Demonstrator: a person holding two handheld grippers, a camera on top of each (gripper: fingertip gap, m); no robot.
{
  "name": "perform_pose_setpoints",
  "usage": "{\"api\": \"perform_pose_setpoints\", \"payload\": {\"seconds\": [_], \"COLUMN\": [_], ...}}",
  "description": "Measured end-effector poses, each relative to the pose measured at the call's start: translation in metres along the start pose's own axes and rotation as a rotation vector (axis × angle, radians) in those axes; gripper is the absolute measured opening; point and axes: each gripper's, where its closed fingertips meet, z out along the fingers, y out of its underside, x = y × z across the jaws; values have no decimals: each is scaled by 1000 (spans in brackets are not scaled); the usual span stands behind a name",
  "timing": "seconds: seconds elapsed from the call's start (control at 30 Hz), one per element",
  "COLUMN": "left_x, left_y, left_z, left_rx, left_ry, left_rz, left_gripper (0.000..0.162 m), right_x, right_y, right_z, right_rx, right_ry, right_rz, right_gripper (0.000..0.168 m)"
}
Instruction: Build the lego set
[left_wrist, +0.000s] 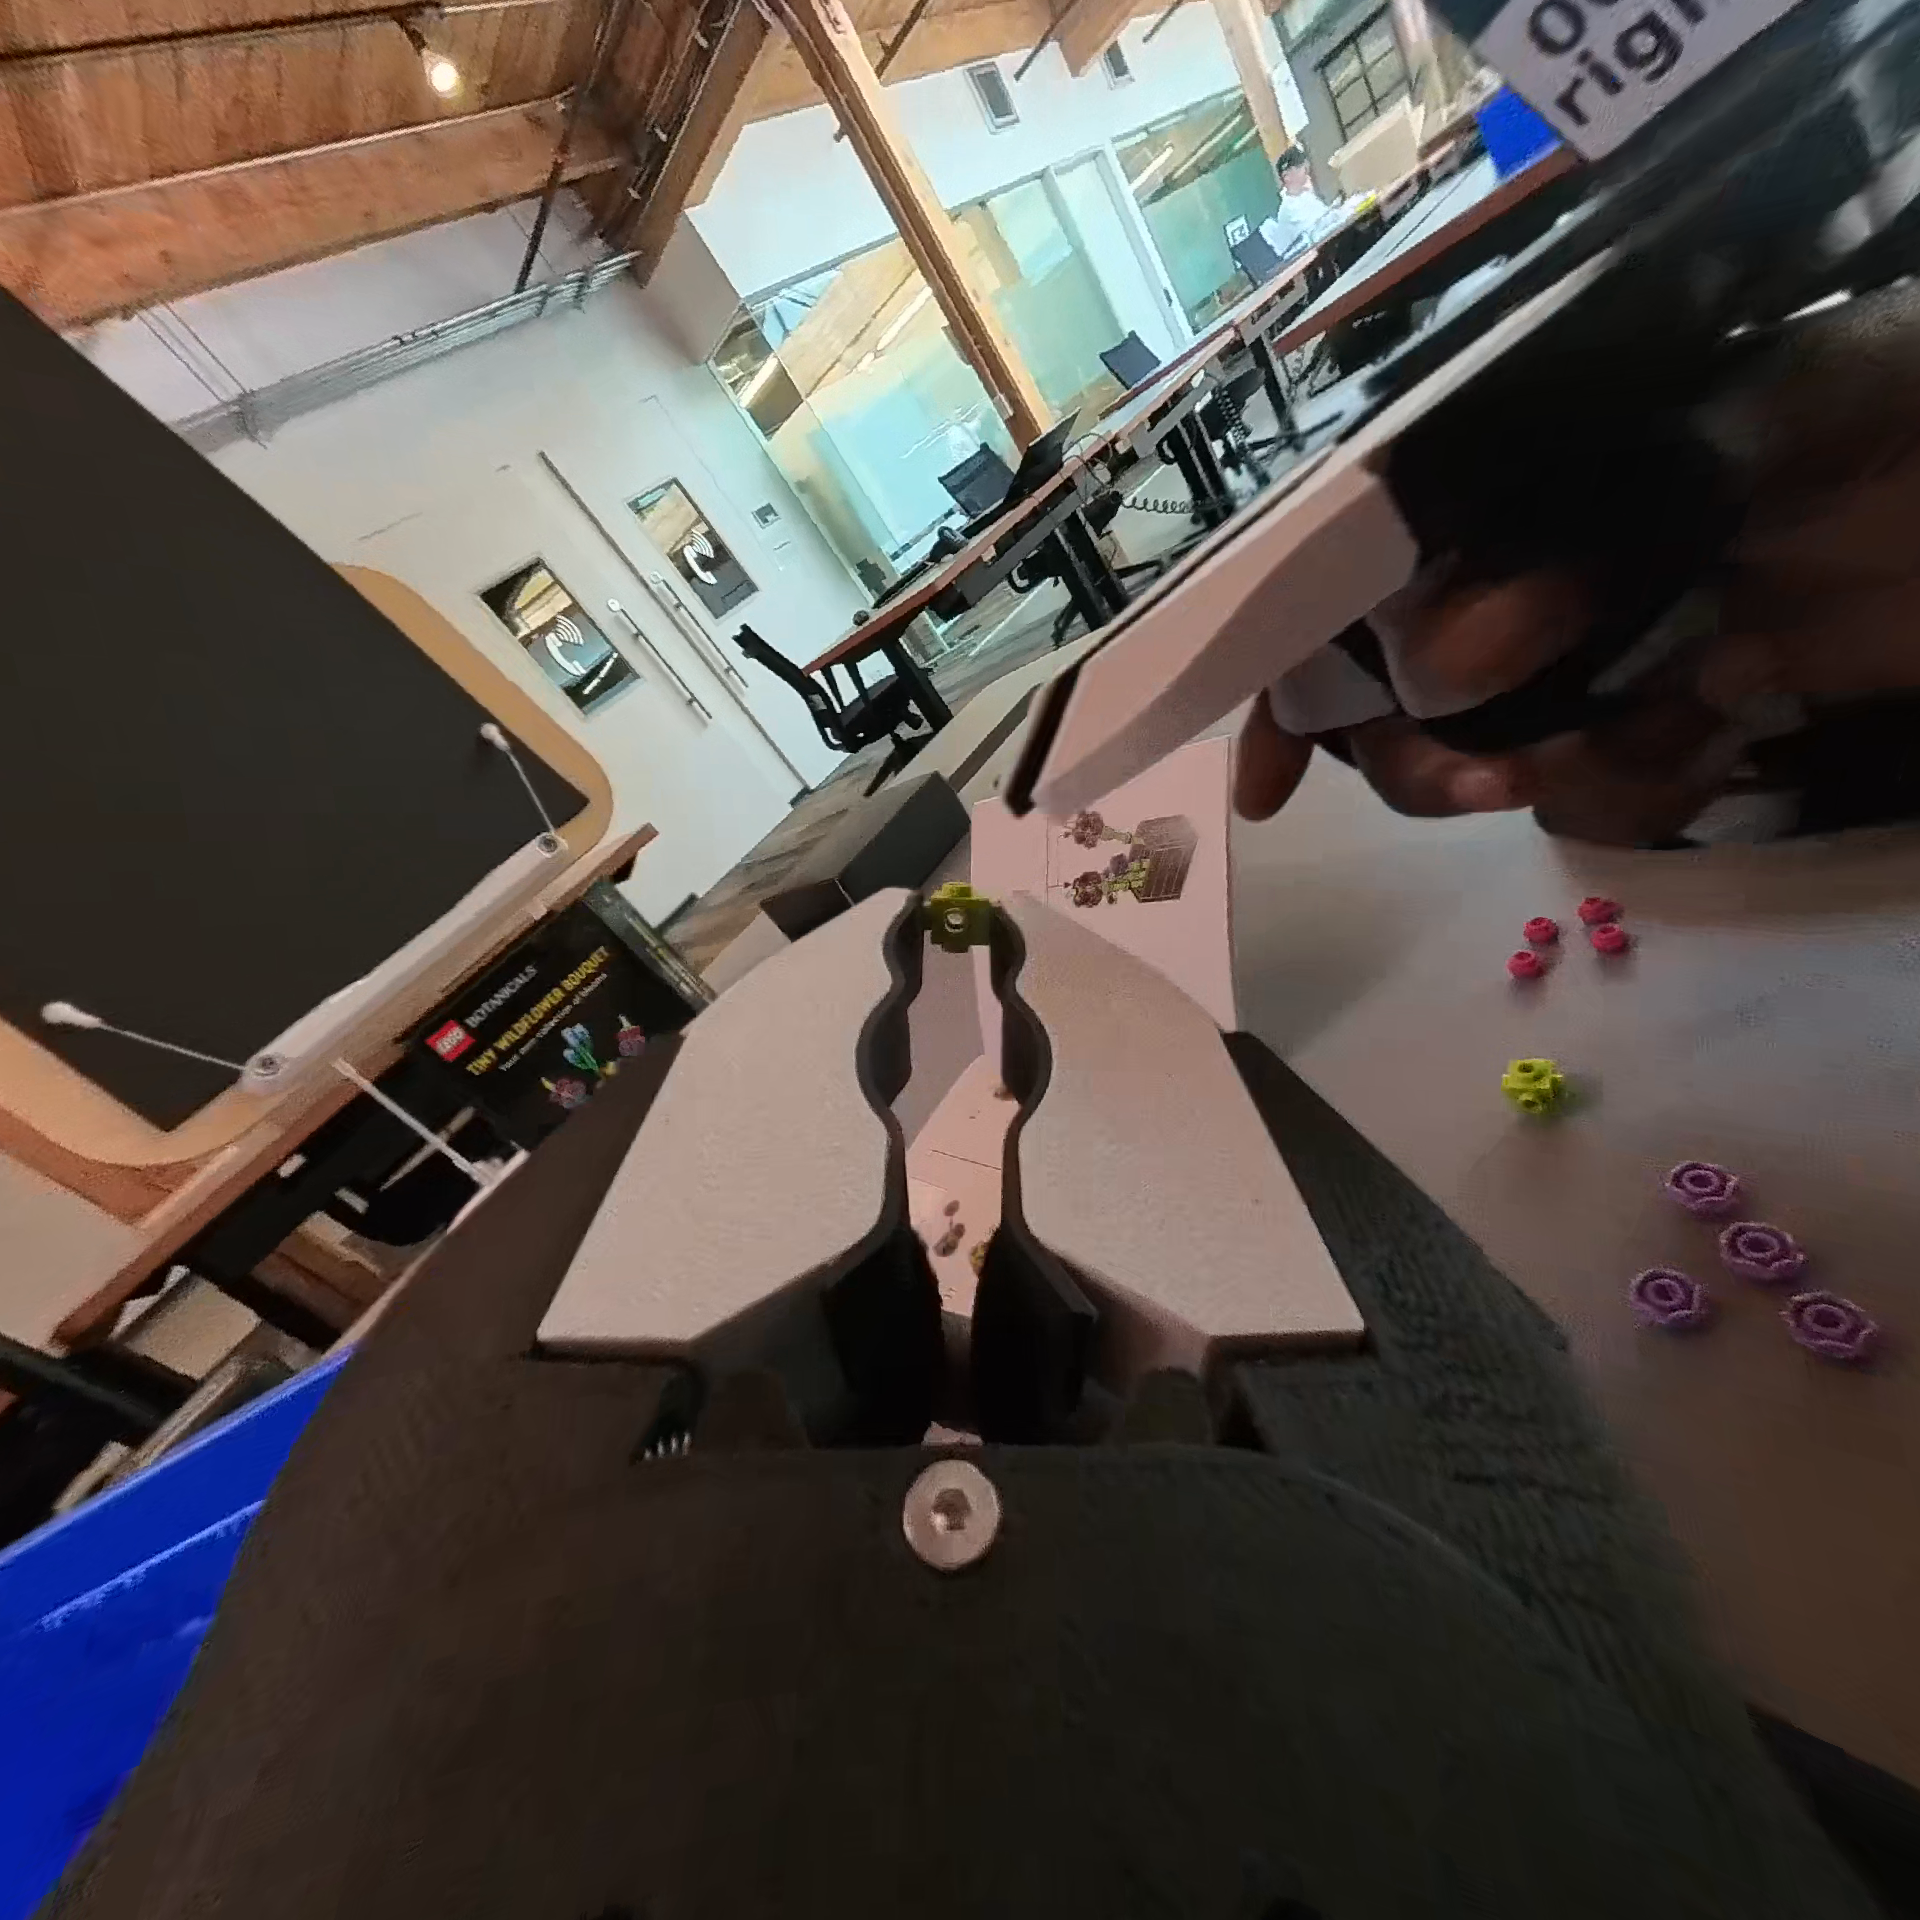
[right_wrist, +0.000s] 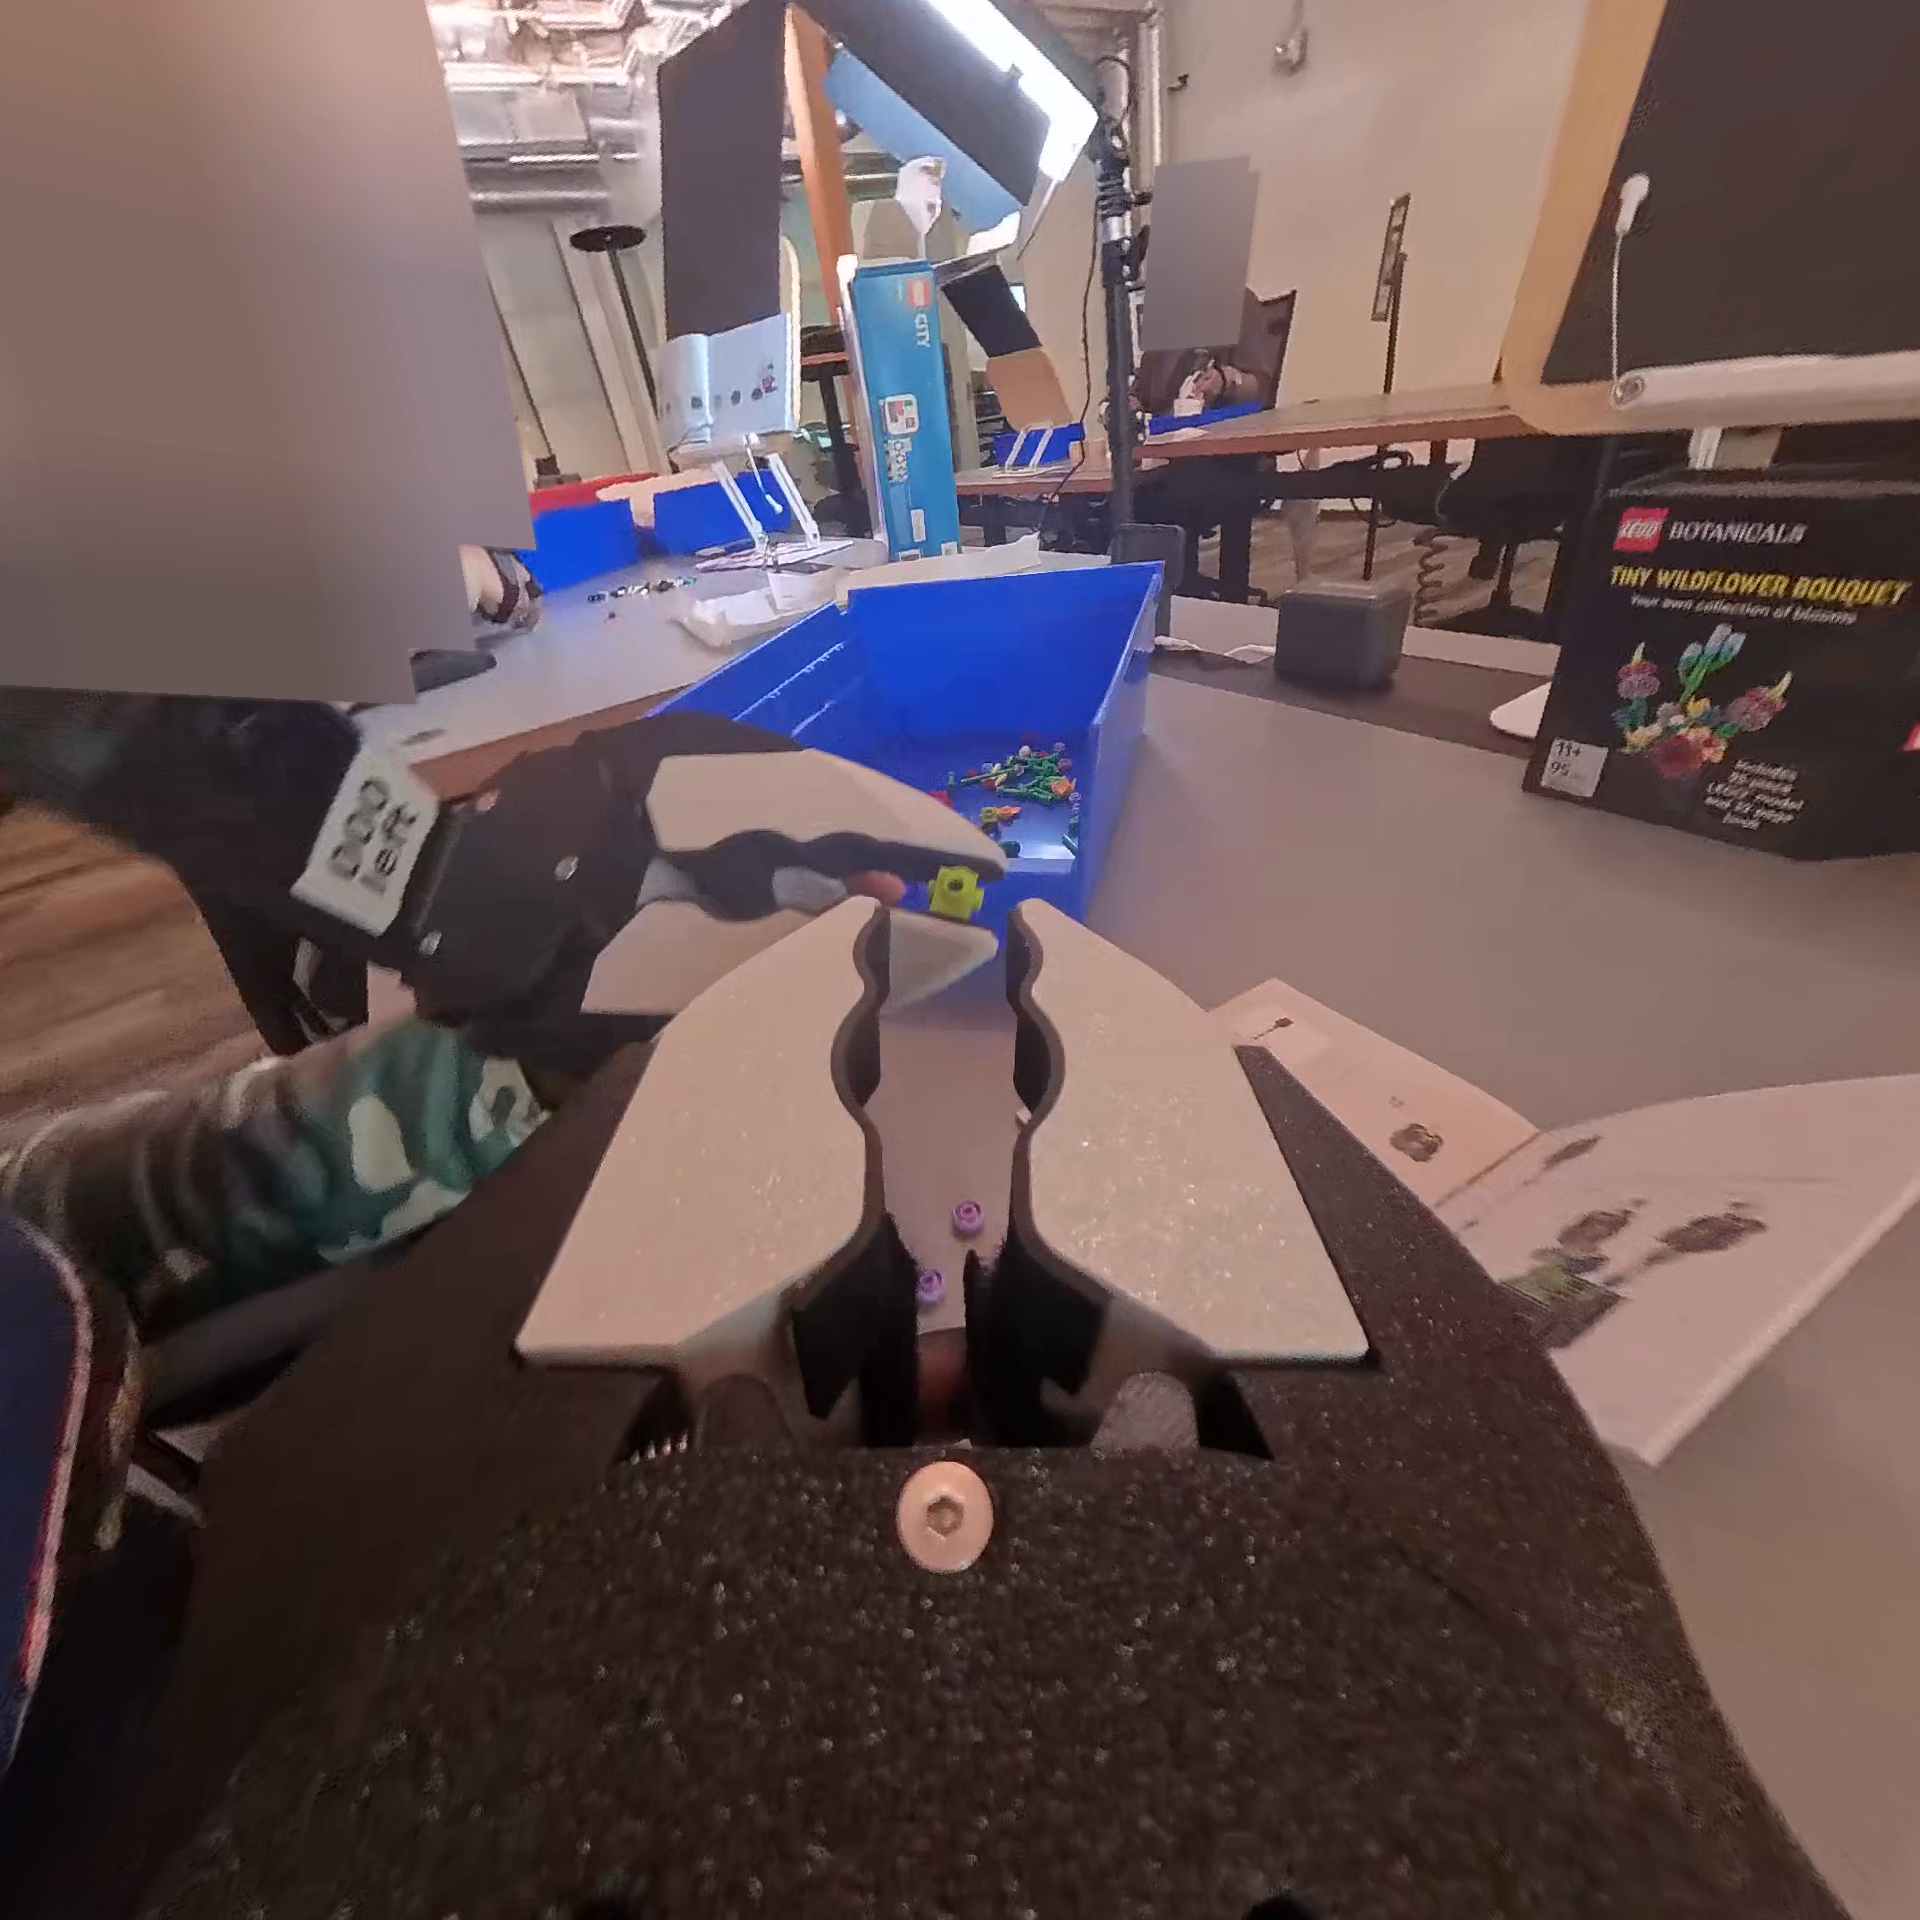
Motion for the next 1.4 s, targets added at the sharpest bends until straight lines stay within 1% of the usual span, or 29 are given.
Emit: {"api": "perform_pose_setpoints", "payload": {"seconds": [0.13, 0.23, 0.33, 0.5, 0.7, 0.8, 0.9, 0.97, 1.0, 1.07, 1.13, 1.2, 1.23, 1.27, 1.3, 1.33, 1.4], "left_x": [0, 6, 10, 16, 22, 23, 20, 11, 6, -4, -12, -18, -19, -20, -21, -20, -19], "left_y": [0, -3, -4, -5, -3, -4, -7, -5, -4, -4, -3, -3, -3, -3, -3, -2, -1], "left_z": [-1, 0, 0, 1, 3, 3, 2, 1, -1, -3, -6, -8, -8, -9, -9, -9, -8], "left_rx": [-15, -8, -14, -9, -17, -15, -3, -9, -10, 2, 17, 30, 37, 42, 45, 44, 31], "left_ry": [-42, -33, -44, -26, -5, 2, 8, -13, -26, -45, -57, -59, -56, -53, -50, -47, -41], "left_rz": [103, 176, 268, 304, 337, 307, 232, 166, 127, 36, -50, -120, -148, -167, -178, -181, -173], "left_gripper": [12, 12, 12, 12, 12, 12, 12, 12, 12, 12, 12, 12, 12, 12, 12, 12, 12], "right_x": [-4, -2, -3, -3, -1, -1, -3, -4, -2, 7, 16, 20, 20, 20, 18, 16, 18], "right_y": [6, 9, 12, 15, 19, 18, 13, 5, 1, -3, 1, 15, 21, 24, 25, 25, 30], "right_z": [16, 17, 15, 9, 5, 4, 5, 0, -4, -16, -31, -44, -51, -56, -61, -64, -67], "right_rx": [-47, -77, -124, -139, -144, -140, -108, -72, -62, -59, -117, -231, -285, -313, -316, -316, -349], "right_ry": [-53, -53, -70, -62, -60, -59, -64, -79, -66, -26, 6, 16, 10, 2, -12, -20, -18], "right_rz": [83, 64, 30, -1, 63, 78, 78, 79, 79, 61, 49, 47, 35, 7, -29, -53, -45], "right_gripper": [21, 13, 12, 12, 12, 12, 13, 24, 29, 35, 45, 54, 48, 29, 5, 2, 3]}}
